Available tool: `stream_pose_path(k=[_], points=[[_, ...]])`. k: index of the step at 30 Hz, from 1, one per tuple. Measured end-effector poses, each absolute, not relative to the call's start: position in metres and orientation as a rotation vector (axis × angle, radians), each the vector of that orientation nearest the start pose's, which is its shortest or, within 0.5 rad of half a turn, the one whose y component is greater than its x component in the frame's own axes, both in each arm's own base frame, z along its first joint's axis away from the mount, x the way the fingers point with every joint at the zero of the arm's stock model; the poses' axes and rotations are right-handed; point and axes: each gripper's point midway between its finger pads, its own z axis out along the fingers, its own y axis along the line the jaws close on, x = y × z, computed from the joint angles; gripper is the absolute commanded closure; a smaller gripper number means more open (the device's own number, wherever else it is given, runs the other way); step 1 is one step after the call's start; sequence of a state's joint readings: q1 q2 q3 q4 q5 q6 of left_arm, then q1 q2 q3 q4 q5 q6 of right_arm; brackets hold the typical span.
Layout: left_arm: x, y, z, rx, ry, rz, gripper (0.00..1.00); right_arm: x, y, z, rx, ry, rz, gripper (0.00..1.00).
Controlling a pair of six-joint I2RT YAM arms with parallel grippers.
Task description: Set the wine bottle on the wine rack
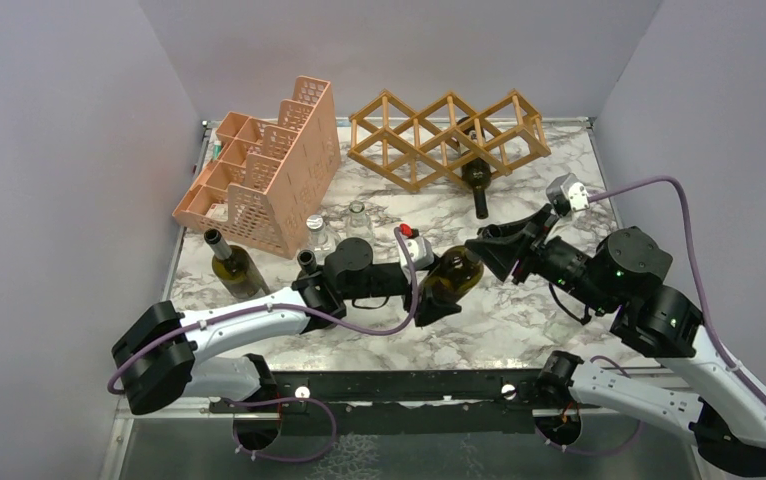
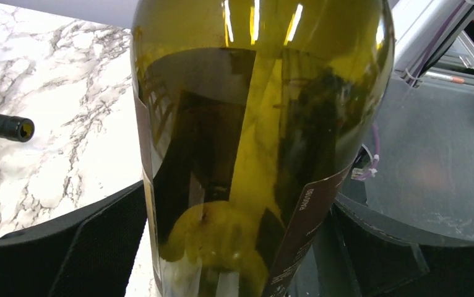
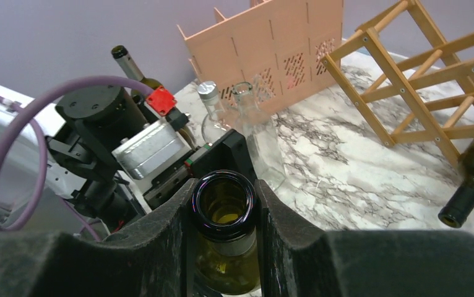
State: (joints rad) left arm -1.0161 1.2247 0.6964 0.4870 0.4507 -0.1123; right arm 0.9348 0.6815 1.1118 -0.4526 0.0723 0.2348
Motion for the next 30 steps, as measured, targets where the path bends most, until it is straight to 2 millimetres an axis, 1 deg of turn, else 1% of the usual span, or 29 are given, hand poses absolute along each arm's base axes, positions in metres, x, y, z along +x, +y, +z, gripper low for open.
stream_pose_path(k=[2,3,4,6,7,9,10,11,13,15,16,18,21,24,27,30], points=[[0.145,-0.384,0.239,1.076,1.377,-1.207,0.11,0.155,0.208,0.395,-0.525,1.56,0.857,0.99],[0.145,-0.385,0.24,1.073,1.37,-1.207,0.16,0.154,0.208,0.397,-0.529,1.553,0.86,0.99],[0.145,-0.386,0.243,1.068,1.362,-1.211,0.21,0.153,0.208,0.399,-0.532,1.545,0.862,0.99],[0.144,-0.387,0.247,1.067,1.338,-1.211,0.34,0.152,0.207,0.403,-0.537,1.529,0.865,0.99],[0.144,-0.387,0.249,1.073,1.322,-1.207,0.43,0.151,0.206,0.405,-0.535,1.524,0.866,0.99],[0.143,-0.388,0.251,1.083,1.296,-1.197,0.69,0.151,0.205,0.407,-0.529,1.517,0.87,0.98],[0.143,-0.388,0.252,1.089,1.284,-1.19,0.88,0.15,0.205,0.407,-0.529,1.516,0.871,0.92],[0.144,-0.388,0.253,1.093,1.272,-1.18,1.0,0.15,0.204,0.407,-0.529,1.515,0.872,0.76],[0.145,-0.388,0.255,1.105,1.247,-1.158,1.0,0.149,0.203,0.408,-0.527,1.519,0.872,0.47],[0.149,-0.388,0.259,1.117,1.215,-1.118,1.0,0.147,0.203,0.414,-0.514,1.529,0.893,0.26],[0.153,-0.388,0.259,1.12,1.203,-1.082,1.0,0.145,0.203,0.421,-0.504,1.522,0.914,0.21],[0.165,-0.385,0.256,1.13,1.192,-0.988,1.0,0.14,0.201,0.435,-0.492,1.51,0.947,0.18],[0.183,-0.379,0.251,1.154,1.163,-0.837,1.0,0.128,0.193,0.453,-0.477,1.504,0.993,0.17],[0.198,-0.376,0.251,1.2,1.109,-0.684,1.0,0.119,0.185,0.463,-0.468,1.518,1.015,0.17],[0.212,-0.377,0.257,1.27,1.013,-0.531,1.0,0.116,0.181,0.461,-0.461,1.563,1.013,0.19],[0.22,-0.38,0.266,1.328,0.905,-0.408,1.0,0.121,0.178,0.448,-0.437,1.649,0.97,0.21]])
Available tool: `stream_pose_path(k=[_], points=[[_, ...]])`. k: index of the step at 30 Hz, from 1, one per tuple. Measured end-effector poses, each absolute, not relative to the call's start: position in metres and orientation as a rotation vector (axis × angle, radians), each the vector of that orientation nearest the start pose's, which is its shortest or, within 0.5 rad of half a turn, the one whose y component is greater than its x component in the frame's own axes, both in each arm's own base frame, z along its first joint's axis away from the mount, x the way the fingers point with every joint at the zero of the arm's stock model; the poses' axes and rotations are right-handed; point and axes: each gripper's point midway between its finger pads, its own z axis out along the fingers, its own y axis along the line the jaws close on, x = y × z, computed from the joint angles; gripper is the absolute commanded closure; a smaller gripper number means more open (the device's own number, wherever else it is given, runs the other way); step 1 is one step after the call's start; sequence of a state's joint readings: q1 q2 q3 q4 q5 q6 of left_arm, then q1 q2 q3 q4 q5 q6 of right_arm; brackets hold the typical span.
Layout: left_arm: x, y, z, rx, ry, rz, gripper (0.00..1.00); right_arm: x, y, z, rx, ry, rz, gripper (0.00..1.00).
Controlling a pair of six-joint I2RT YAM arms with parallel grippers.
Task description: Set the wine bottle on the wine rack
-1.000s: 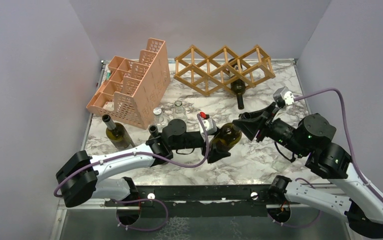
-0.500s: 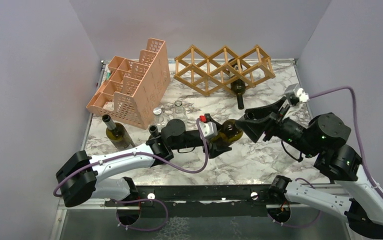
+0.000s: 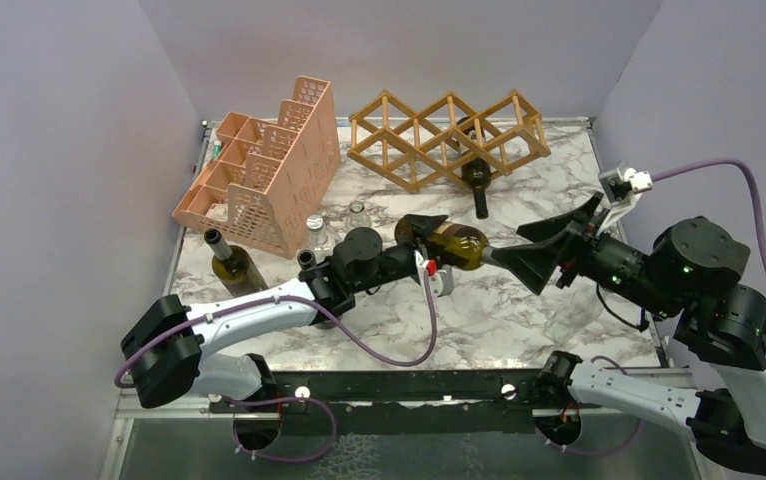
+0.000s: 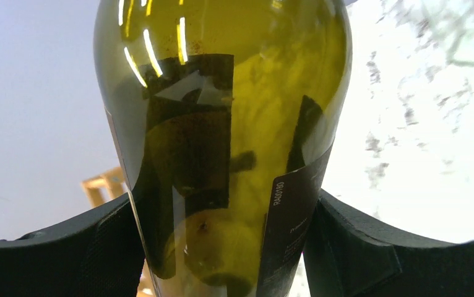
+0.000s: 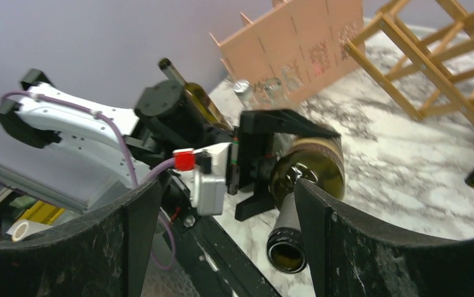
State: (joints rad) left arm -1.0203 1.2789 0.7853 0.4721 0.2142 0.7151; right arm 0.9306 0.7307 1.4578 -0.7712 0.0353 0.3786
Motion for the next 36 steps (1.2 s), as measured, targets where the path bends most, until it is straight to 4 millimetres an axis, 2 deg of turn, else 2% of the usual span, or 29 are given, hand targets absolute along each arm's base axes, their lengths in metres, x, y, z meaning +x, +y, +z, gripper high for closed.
stream_pose_path(k=[6,11,14,18,22,30,36], points=[[0.234,-0.381,0.291,1.414,0.681,-0.152,1.0,0.135,0.17,0.408,-0.401,1.834,0.821,0.25],[0.241,-0.381,0.308,1.458,0.524,0.032,1.0,0.139,0.161,0.382,-0.397,1.95,0.713,0.26],[0.248,-0.382,0.309,1.5,0.443,0.157,1.0,0.14,0.157,0.368,-0.406,2.007,0.66,0.27],[0.256,-0.384,0.296,1.574,0.371,0.278,1.0,0.139,0.155,0.349,-0.428,2.073,0.612,0.31],[0.256,-0.385,0.288,1.627,0.332,0.319,1.0,0.139,0.157,0.326,-0.453,2.146,0.565,0.33],[0.25,-0.386,0.289,1.654,0.27,0.332,1.0,0.142,0.162,0.274,-0.502,2.293,0.46,0.4],[0.246,-0.384,0.291,1.663,0.25,0.327,1.0,0.142,0.17,0.242,-0.533,2.363,0.443,0.45]])
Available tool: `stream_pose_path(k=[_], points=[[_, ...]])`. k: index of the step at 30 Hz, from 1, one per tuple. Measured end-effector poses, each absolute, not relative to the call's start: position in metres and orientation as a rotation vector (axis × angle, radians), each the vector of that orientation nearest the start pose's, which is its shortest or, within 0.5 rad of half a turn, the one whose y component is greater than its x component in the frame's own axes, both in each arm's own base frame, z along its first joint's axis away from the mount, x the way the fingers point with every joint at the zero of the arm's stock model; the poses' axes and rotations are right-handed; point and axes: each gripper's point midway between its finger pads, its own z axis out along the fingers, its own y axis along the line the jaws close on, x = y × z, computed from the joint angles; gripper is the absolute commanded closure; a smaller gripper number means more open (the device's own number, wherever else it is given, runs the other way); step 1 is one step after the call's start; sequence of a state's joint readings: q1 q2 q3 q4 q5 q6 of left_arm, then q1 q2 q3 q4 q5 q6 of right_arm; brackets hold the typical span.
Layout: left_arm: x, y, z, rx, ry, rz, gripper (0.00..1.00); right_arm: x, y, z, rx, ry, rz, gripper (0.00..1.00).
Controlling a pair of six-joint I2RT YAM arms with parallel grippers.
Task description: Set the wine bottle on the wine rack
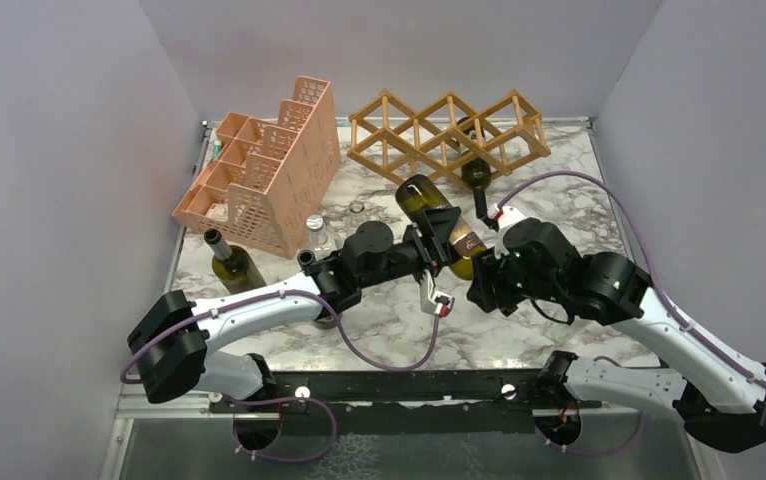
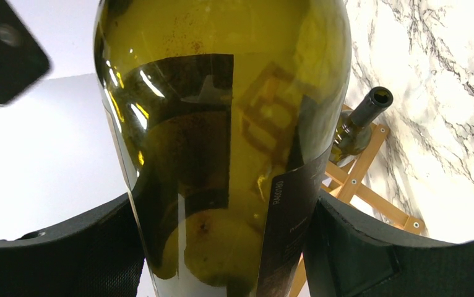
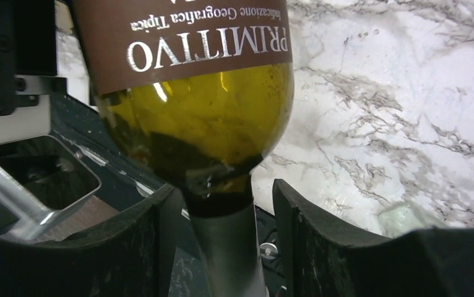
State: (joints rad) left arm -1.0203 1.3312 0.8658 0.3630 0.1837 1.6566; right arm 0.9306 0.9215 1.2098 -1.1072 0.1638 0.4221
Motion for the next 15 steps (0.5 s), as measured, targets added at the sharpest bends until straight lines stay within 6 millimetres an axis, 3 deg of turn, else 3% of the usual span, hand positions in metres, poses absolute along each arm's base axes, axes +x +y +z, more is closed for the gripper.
stream_pose_path(k=[4,9,12,15], points=[[0.243,-0.384,0.293,1.663,0.24,0.315,1.0,0.14,0.178,0.228,-0.549,2.379,0.474,0.49],[0.243,-0.384,0.29,1.675,0.244,0.31,1.0,0.143,0.187,0.23,-0.542,2.342,0.526,0.55],[0.243,-0.383,0.288,1.682,0.252,0.307,1.0,0.144,0.189,0.229,-0.541,2.332,0.537,0.69],[0.246,-0.38,0.287,1.686,0.263,0.308,1.0,0.142,0.191,0.228,-0.55,2.333,0.549,0.93]])
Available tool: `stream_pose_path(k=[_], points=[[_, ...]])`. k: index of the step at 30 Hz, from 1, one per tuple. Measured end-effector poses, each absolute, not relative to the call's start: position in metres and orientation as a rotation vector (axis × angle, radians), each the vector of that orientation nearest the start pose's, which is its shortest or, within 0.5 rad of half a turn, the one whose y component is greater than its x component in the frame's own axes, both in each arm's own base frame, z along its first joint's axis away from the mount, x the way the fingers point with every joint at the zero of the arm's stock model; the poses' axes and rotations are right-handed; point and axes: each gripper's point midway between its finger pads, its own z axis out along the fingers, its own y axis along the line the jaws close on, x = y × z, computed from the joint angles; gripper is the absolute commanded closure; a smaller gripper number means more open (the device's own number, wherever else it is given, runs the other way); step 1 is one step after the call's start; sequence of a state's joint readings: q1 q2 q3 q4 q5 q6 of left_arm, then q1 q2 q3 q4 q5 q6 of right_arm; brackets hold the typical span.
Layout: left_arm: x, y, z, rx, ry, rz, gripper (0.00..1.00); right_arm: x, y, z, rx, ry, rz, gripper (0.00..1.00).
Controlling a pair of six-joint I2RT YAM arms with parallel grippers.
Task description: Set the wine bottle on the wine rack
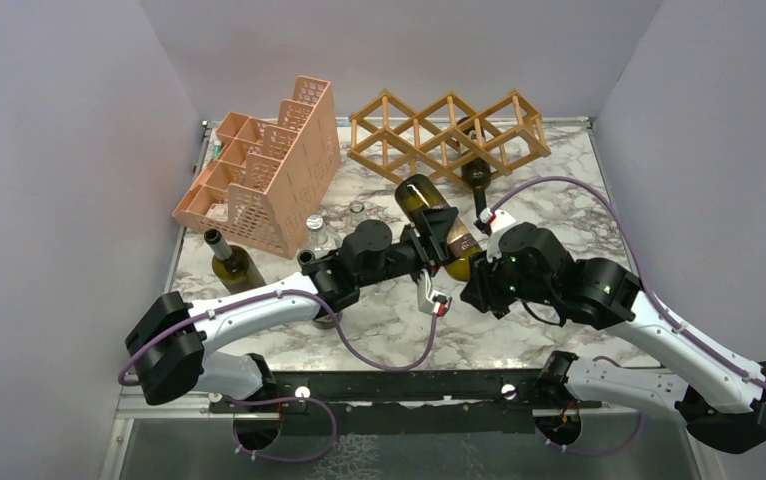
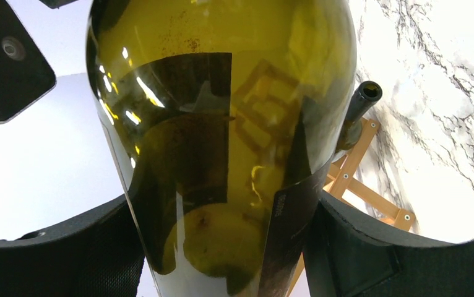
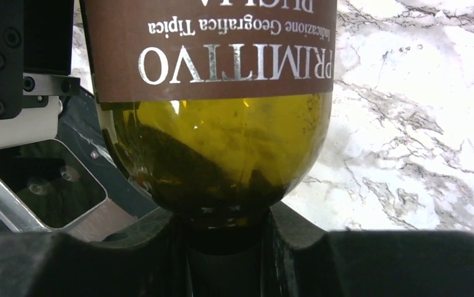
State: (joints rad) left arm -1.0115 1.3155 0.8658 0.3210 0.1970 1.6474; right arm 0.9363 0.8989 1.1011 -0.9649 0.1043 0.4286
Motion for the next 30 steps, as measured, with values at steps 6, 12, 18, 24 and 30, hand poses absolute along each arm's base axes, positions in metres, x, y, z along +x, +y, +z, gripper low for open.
stream_pose_path(k=[6,12,18,24,30], points=[[0.245,-0.38,0.288,1.688,0.269,0.302,0.68,0.143,0.191,0.229,-0.556,2.326,0.544,0.99],[0.244,-0.38,0.294,1.671,0.263,0.303,0.01,0.145,0.187,0.236,-0.565,2.298,0.524,0.99],[0.245,-0.377,0.313,1.595,0.306,0.286,0.01,0.16,0.168,0.248,-0.473,2.232,0.416,0.99],[0.252,-0.375,0.324,1.525,0.455,0.199,0.01,0.17,0.153,0.262,-0.371,2.171,0.36,0.99],[0.259,-0.369,0.339,1.362,0.716,0.013,0.03,0.176,0.146,0.266,-0.3,2.154,0.325,0.99]])
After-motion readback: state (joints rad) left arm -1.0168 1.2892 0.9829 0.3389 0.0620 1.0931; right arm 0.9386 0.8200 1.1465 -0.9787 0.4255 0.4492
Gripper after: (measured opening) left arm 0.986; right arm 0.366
